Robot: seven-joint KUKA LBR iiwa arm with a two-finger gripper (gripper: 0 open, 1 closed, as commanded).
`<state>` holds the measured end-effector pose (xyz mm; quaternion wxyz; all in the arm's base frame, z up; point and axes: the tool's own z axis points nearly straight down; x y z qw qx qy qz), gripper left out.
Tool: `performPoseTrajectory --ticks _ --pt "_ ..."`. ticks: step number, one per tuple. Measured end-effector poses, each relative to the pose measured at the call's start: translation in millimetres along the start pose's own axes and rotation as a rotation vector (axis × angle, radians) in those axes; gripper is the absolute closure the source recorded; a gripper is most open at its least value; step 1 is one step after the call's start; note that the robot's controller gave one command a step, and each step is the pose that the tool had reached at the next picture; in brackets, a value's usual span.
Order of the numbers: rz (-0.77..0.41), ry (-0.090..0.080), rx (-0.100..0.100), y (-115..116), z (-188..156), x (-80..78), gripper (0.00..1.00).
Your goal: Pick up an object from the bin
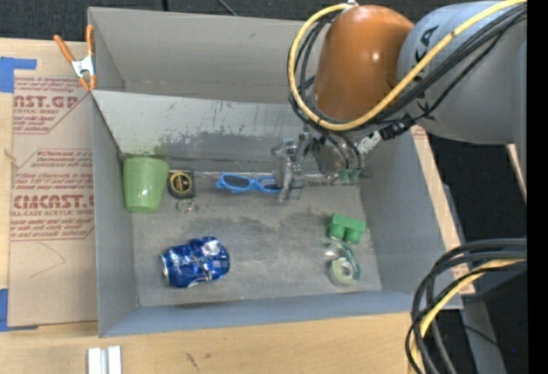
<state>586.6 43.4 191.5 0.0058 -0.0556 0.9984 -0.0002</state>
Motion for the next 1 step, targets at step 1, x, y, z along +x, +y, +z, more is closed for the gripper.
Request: performPoseTrajectory --ticks 1 --pt "-0.007 0.002 0.0 3.3 -69.8 32.6 1.0"
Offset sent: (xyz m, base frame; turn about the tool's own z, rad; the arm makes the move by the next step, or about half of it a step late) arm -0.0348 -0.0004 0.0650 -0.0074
